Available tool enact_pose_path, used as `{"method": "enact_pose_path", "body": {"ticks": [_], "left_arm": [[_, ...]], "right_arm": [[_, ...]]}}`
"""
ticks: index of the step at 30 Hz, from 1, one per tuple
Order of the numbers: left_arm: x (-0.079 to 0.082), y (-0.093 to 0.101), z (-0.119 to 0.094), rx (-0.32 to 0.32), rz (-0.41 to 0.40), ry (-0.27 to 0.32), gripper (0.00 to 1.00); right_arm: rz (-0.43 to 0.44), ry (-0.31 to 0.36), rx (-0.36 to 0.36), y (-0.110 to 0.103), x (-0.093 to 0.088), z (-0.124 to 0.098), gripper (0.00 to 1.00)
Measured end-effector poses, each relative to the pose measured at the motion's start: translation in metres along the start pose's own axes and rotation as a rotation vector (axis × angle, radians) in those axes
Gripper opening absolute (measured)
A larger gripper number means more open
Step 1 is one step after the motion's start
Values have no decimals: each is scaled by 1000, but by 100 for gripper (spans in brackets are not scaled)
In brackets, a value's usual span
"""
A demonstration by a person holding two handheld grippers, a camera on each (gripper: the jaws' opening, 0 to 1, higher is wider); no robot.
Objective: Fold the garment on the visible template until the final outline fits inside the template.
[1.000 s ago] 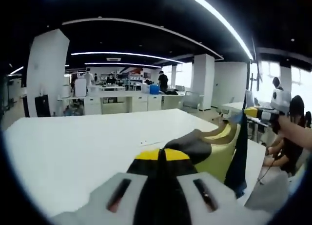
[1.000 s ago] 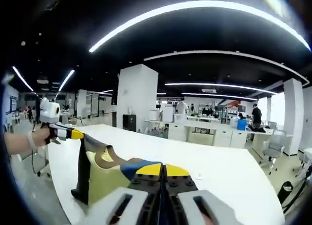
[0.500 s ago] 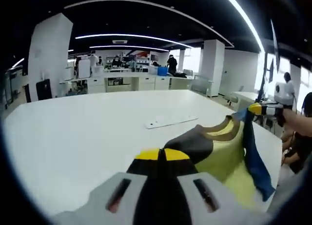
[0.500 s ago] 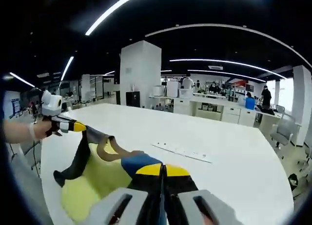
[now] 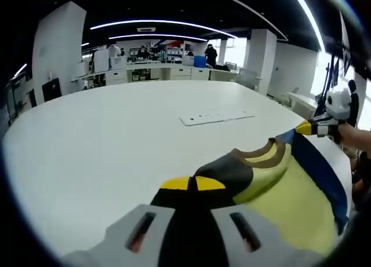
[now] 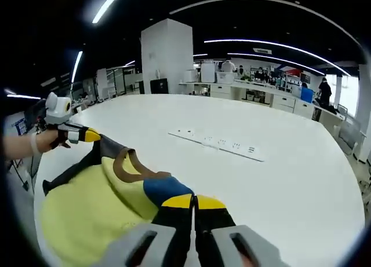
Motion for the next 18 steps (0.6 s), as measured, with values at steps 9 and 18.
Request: {"method": "enact_pose_path", "body": {"ticks": [9,18], "left_arm": [[-14,-6,21,20,27,-65,0],[-23,-15,23,33,7,-84,0]], "right_arm": [[2,-75,-8,15,-11,31,0],[-25,-111,-10,13,-14,37,0]]}}
Point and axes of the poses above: the point that each gripper's makers call its tool centre point, and the gripper's own axes: z roughly forward along the fingers, y roughly to its right, x roughly out of its top, the point moved 1 cm from there along -z, roughly backward along the fingers, and after that the axes turned 13 degrees about -y, right-handed, at the moved point
